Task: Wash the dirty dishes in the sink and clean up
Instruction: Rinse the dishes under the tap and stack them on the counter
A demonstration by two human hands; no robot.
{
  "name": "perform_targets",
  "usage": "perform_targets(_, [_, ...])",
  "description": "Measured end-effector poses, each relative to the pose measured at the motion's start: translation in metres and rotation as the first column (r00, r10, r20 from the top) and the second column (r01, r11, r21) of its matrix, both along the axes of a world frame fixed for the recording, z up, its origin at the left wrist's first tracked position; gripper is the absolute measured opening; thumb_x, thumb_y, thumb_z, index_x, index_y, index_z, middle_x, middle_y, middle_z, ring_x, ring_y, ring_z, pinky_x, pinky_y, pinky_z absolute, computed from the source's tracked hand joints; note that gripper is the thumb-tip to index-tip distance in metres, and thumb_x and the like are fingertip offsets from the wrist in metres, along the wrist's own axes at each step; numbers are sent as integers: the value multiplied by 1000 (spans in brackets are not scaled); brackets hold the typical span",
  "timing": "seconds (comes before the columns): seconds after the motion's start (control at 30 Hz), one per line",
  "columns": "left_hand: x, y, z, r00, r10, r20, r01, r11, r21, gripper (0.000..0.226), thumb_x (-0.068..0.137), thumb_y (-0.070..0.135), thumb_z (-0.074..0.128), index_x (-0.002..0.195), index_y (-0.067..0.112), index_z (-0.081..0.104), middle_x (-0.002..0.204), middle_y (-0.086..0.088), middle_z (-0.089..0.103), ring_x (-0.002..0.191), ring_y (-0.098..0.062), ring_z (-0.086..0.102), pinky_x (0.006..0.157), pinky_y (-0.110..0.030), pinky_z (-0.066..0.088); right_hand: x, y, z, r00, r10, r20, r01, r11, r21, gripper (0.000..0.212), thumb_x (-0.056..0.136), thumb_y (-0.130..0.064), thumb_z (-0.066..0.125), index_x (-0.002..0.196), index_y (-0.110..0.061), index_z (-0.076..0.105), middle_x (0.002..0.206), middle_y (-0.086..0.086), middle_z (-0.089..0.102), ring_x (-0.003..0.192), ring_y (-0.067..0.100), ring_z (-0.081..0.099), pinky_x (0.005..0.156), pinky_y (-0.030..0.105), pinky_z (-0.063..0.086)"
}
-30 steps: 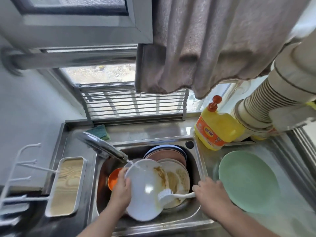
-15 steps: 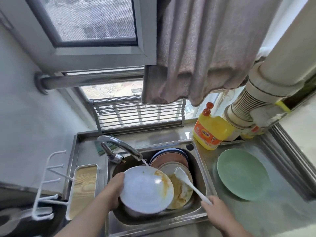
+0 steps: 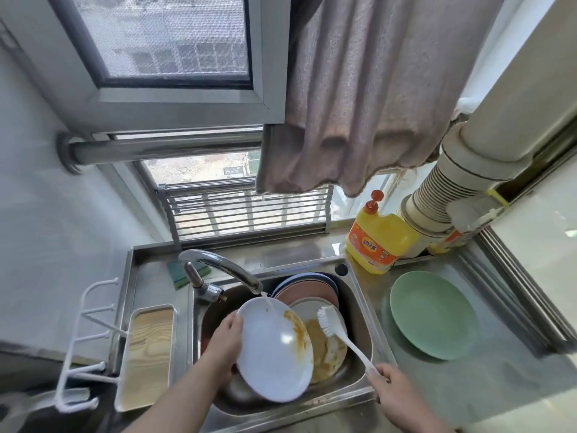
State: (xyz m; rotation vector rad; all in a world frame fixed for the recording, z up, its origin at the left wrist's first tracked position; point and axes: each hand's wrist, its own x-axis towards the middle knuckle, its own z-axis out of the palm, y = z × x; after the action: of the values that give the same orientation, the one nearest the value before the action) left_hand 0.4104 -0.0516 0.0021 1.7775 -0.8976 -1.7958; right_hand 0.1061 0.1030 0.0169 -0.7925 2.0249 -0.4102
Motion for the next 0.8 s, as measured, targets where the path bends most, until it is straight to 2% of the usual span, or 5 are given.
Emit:
perform_targets(0.2, [5,13,16,989,149,-7,-149,989,0,23,111,30,45,131,32,57,123,-6,67,108,-30,65,72,-39,56,10,-7,-4,998,3,60,-3,1000,1,13,101,-33,63,93,-26,70,72,-5,64,65,15,58,65,28,44])
perform_targets(0.33, [6,27,14,965,259,-50,-255,964,76,58,97,-5,38,135,37,51,127,-8,61,109,-36,59,66,-42,57,18,-15,-1,973,-28,228,13,998,64,21,107,-35,53,106,-18,64,55,1,43,41,16,37,42,22,34])
perform_targets(0.43, [-2,42,6,947,303,-108,-275,936,220,76,84,-19,36,140,30,48,133,-18,54,115,-48,53,62,-50,59,19,-15,-5,966,62,251,-84,994,76,24,107,-37,49,108,-19,64,53,-5,44,42,14,40,45,28,40])
perform_targets(0.6, [-37,66,11,873,410,-264,-276,861,427,75,81,-22,31,143,18,43,130,-25,57,114,-53,57,68,-65,60,19,-20,16,941,334,57,-337,939,72,37,107,-48,42,141,-60,49,123,-22,66,115,1,62,102,22,45])
perform_targets(0.8, [-88,80,10,855,417,-307,-233,839,492,87,76,-25,26,143,26,47,128,-29,62,115,-57,59,85,-80,50,36,-44,34,846,534,12,-533,842,86,36,101,-56,39,124,-84,41,148,-23,56,135,9,54,111,26,43])
